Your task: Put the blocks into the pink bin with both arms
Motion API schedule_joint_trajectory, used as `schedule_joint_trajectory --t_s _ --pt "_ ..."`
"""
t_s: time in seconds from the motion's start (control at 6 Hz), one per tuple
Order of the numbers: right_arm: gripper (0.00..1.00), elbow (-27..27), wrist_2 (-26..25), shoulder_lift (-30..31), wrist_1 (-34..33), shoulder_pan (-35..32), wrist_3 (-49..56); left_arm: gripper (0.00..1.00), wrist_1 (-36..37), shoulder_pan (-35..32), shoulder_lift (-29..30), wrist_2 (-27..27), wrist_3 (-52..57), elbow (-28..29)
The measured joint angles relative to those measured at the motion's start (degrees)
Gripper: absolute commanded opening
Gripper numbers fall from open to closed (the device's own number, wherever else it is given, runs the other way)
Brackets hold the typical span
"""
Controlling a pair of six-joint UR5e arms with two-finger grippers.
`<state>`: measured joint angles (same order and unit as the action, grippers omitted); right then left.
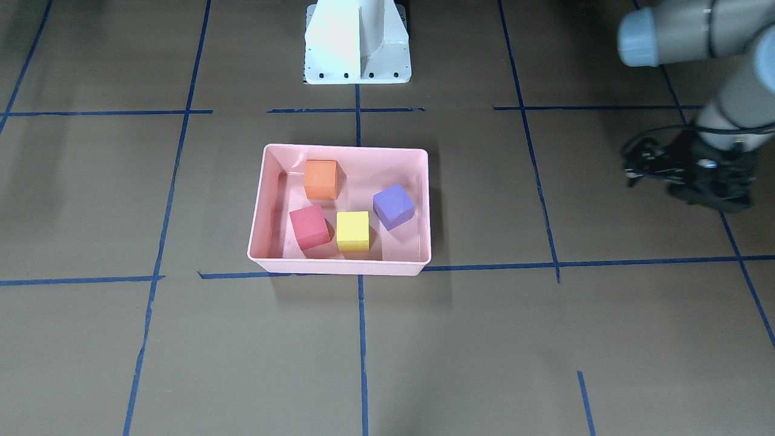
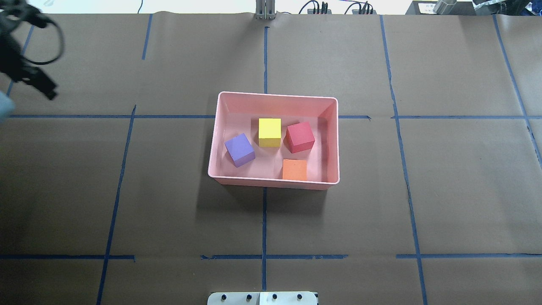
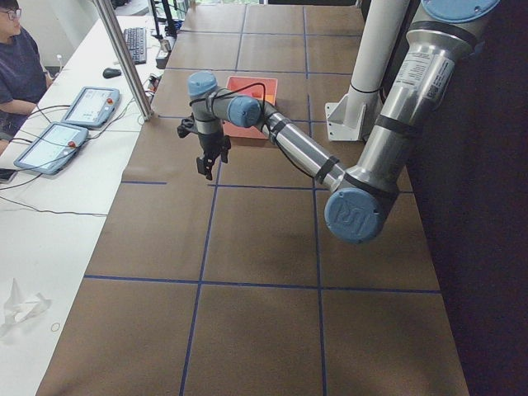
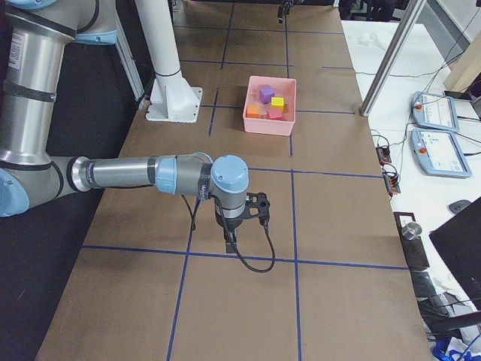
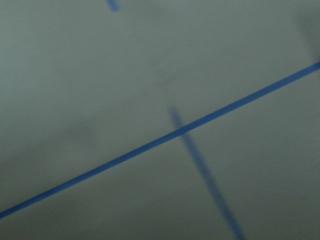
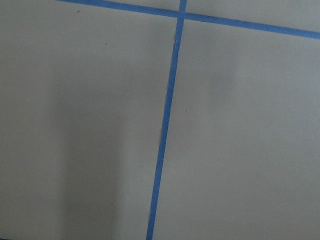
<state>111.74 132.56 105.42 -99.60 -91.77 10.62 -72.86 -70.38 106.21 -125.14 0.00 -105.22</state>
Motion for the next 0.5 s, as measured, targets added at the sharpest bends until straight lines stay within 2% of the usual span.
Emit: schedule_joint_trajectory --t_s 0.33,0.5 --pt "1.00 -0.2 0.0 -1.0 0.0 0.1 -1.0 1.00 0.1 -12.8 -8.3 -0.8 13.8 2.0" --pt "1.00 -0.3 0.0 -1.1 0.0 0.1 -1.0 1.00 -0.3 -16.6 -13.0 -2.9 16.6 2.6"
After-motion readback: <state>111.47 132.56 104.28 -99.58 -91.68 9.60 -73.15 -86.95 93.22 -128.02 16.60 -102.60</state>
